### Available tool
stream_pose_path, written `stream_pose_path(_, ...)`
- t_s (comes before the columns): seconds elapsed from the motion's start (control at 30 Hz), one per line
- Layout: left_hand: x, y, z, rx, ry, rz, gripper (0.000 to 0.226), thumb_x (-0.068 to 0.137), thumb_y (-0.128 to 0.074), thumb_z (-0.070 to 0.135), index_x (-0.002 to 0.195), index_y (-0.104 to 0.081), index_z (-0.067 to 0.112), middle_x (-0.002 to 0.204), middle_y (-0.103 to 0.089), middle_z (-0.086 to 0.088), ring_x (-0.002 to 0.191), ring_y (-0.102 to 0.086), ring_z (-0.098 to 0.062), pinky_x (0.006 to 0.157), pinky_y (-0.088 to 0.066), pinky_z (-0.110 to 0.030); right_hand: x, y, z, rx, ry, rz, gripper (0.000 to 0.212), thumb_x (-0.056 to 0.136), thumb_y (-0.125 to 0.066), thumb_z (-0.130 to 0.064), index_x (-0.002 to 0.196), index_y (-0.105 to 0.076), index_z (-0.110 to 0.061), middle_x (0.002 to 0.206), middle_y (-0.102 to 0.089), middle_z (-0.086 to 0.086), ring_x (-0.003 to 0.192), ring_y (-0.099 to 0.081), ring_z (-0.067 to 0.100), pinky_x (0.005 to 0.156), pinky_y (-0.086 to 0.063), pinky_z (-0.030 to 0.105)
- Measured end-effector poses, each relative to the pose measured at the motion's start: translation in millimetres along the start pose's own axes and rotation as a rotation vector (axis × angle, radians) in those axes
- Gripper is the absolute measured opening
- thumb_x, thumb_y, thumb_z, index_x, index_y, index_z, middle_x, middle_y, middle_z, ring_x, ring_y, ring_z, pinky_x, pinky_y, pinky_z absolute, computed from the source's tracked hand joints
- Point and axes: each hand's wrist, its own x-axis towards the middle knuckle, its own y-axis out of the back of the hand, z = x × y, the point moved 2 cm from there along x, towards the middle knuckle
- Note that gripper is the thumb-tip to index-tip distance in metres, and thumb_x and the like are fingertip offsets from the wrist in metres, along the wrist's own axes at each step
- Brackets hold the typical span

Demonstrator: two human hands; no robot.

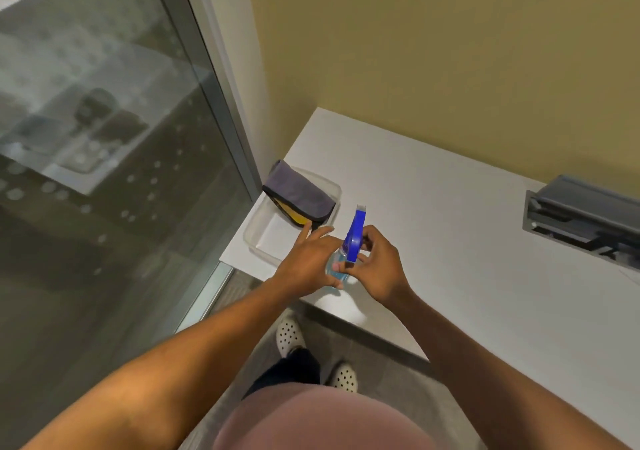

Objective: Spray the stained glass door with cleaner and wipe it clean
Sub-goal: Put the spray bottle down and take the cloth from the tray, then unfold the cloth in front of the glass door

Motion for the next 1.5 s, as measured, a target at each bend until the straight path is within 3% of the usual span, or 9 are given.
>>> stream_pose_path(0.07,0,-6,-7,-0.015,-0.112,0.042,0.075,0.089,-0.077,0.056,0.149,-0.057,0.016,0.156,-0.059,-0.008,0.156,-0.041,-0.033,0.131,-0.002,-0.053,6,1,7,-0.025,0.000,-0.008,0.055,0.080,-0.089,-0.018,0.119,-0.051,-0.022,0.104,-0.058,-0.020,0.089,-0.066,0.013,0.073,-0.053,0.007)
stream_pose_path(0.23,4,-16,-24,0.079,-0.324,0.238,0.071,0.077,-0.083,0.061,0.120,-0.076,0.006,0.118,-0.081,-0.014,0.120,-0.074,-0.039,0.111,-0.043,-0.075,14,1,23,-0.111,0.165,-0.039,0.059,0.073,-0.090,0.005,0.121,-0.056,-0.002,0.111,-0.066,-0.002,0.103,-0.069,0.000,0.086,-0.054,0.010)
stream_pose_path(0.4,11,-17,-28,-0.012,-0.226,0.116,0.087,0.070,-0.090,0.066,0.138,-0.060,0.020,0.137,-0.074,-0.007,0.137,-0.064,-0.033,0.126,-0.025,-0.067,12,5,16,-0.077,0.094,-0.052,0.063,0.074,-0.094,-0.022,0.127,-0.060,-0.021,0.123,-0.071,-0.001,0.112,-0.070,0.022,0.090,-0.063,0.033)
stream_pose_path(0.53,6,-20,-38,0.031,-0.283,0.112,0.118,0.068,-0.077,0.083,0.159,-0.035,0.020,0.163,-0.049,-0.007,0.156,-0.040,-0.029,0.131,-0.015,-0.063,25,32,14,-0.334,-0.021,-0.245,0.068,0.071,-0.096,-0.024,0.123,-0.053,-0.034,0.126,-0.062,-0.010,0.112,-0.061,0.009,0.088,-0.049,0.010)
stream_pose_path(0.63,-2,-2,-51,-0.004,-0.277,0.174,0.124,0.069,-0.067,0.091,0.163,-0.035,0.017,0.171,-0.038,-0.006,0.162,-0.026,-0.023,0.135,-0.006,-0.053,53,72,12,-0.475,-0.076,-0.299,0.051,0.073,-0.095,-0.014,0.100,-0.060,-0.039,0.115,-0.068,-0.007,0.106,-0.066,0.017,0.081,-0.046,0.013)
stream_pose_path(0.77,-9,34,-76,-0.029,-0.076,0.276,0.097,0.087,-0.060,0.083,0.159,-0.046,0.019,0.167,-0.043,-0.005,0.159,-0.029,-0.020,0.133,-0.023,-0.047,115,89,-17,-0.480,0.070,-0.135,0.025,0.086,-0.083,-0.009,0.092,-0.066,-0.027,0.099,-0.071,-0.004,0.088,-0.068,0.014,0.071,-0.045,0.016)
stream_pose_path(0.9,8,65,-99,-0.094,0.142,0.507,0.054,0.106,-0.060,0.047,0.149,-0.058,0.015,0.156,-0.053,-0.009,0.146,-0.049,-0.026,0.120,-0.046,-0.043,192,41,-56,-0.380,0.460,-0.176,0.021,0.088,-0.079,-0.004,0.103,-0.069,-0.015,0.101,-0.071,0.004,0.083,-0.066,0.016,0.071,-0.056,0.028)
stream_pose_path(1.13,59,94,-126,-0.479,0.754,0.556,0.045,0.110,-0.041,0.009,0.152,-0.056,0.005,0.156,-0.057,-0.018,0.147,-0.051,-0.033,0.122,-0.036,-0.037,252,-72,-88,-0.678,0.604,-0.630,0.054,0.101,-0.064,-0.019,0.151,-0.049,-0.028,0.135,-0.057,0.012,0.115,-0.059,0.026,0.099,-0.047,0.032)
stream_pose_path(1.5,69,99,-110,-0.622,0.763,0.564,0.030,0.105,-0.058,0.006,0.128,-0.076,0.011,0.120,-0.078,-0.011,0.112,-0.071,-0.027,0.088,-0.050,-0.031,255,-74,-74,-0.611,0.612,-0.672,0.026,0.093,-0.066,-0.003,0.119,-0.066,-0.007,0.126,-0.053,0.017,0.104,-0.056,0.028,0.084,-0.043,0.029)
